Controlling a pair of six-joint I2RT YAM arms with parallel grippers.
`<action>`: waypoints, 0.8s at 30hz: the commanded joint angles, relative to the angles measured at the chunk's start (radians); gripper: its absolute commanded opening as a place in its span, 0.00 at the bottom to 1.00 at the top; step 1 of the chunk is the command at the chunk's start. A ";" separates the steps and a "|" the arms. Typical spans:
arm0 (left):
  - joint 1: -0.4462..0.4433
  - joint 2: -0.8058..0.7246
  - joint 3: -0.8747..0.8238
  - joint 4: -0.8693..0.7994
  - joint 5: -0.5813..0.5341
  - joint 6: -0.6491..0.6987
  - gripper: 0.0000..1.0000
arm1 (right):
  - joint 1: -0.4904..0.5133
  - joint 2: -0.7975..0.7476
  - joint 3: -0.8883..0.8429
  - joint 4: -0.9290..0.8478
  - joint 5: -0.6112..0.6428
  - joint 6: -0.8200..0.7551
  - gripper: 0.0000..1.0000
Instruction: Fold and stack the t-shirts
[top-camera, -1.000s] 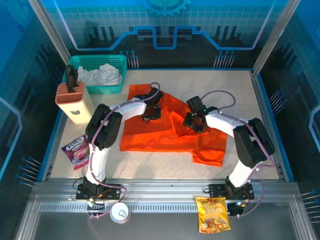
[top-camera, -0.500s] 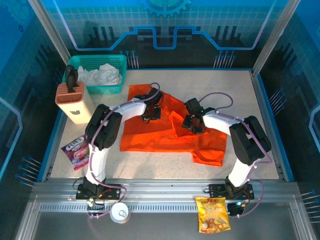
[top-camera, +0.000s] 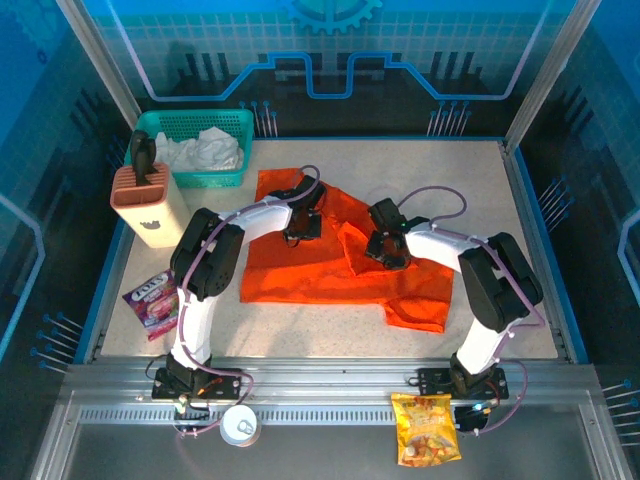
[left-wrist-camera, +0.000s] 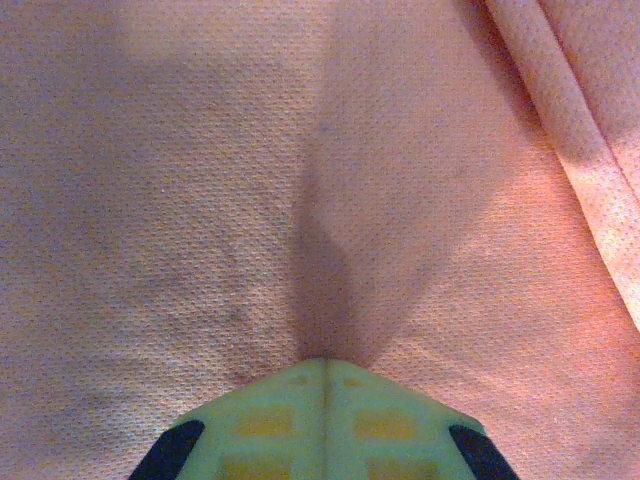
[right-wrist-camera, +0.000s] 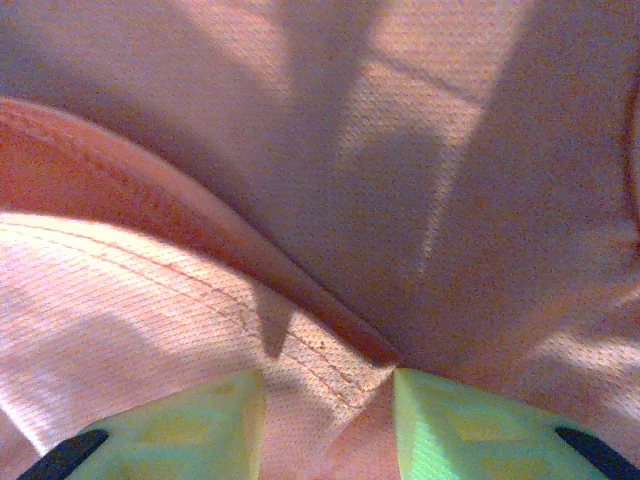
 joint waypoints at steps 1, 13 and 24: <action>0.006 -0.001 -0.031 -0.052 0.024 0.023 0.00 | 0.011 0.019 0.001 -0.002 0.007 0.016 0.38; 0.006 0.001 -0.034 -0.053 0.022 0.028 0.00 | 0.010 0.016 0.057 -0.041 0.059 -0.024 0.10; 0.006 0.001 -0.039 -0.052 0.024 0.022 0.00 | -0.023 0.025 0.146 -0.073 0.079 -0.118 0.00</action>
